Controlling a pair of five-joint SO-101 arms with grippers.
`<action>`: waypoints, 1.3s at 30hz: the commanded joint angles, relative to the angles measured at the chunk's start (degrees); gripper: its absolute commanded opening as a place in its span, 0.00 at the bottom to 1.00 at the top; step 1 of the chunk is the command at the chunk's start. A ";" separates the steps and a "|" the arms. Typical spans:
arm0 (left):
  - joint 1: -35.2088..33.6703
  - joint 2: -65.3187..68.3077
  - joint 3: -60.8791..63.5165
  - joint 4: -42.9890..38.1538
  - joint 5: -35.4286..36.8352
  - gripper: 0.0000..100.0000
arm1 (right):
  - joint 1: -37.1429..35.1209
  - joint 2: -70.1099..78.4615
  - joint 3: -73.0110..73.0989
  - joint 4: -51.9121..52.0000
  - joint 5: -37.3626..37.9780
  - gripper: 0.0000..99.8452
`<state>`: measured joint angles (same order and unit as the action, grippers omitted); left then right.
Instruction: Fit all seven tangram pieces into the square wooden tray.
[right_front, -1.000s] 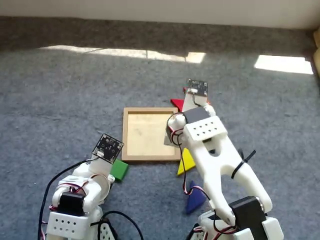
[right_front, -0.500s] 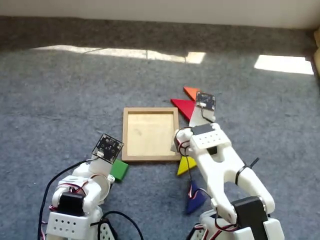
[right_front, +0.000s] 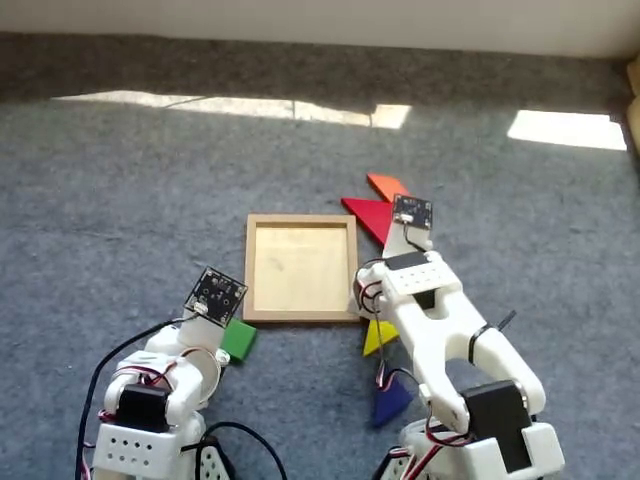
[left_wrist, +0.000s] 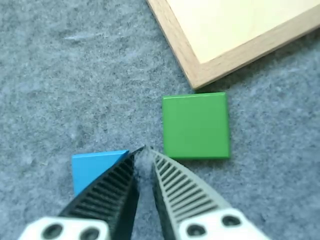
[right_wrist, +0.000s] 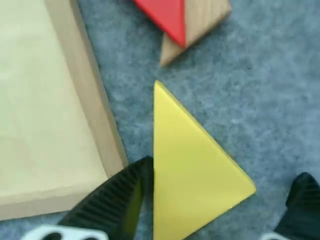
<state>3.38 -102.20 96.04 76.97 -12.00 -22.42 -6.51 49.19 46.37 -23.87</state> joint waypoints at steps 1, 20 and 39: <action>0.57 -1.98 1.01 0.35 -0.53 0.01 | 0.31 4.88 -0.84 -1.01 0.79 0.40; 0.57 -1.98 1.01 0.35 -0.53 0.01 | 0.31 -0.04 -1.10 -1.01 0.79 0.27; 0.57 -1.98 1.01 0.35 -0.53 0.01 | 0.48 -1.89 -4.00 6.46 0.79 0.18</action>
<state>3.38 -102.20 96.04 76.97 -12.00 -21.54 -6.15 48.04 49.45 -23.25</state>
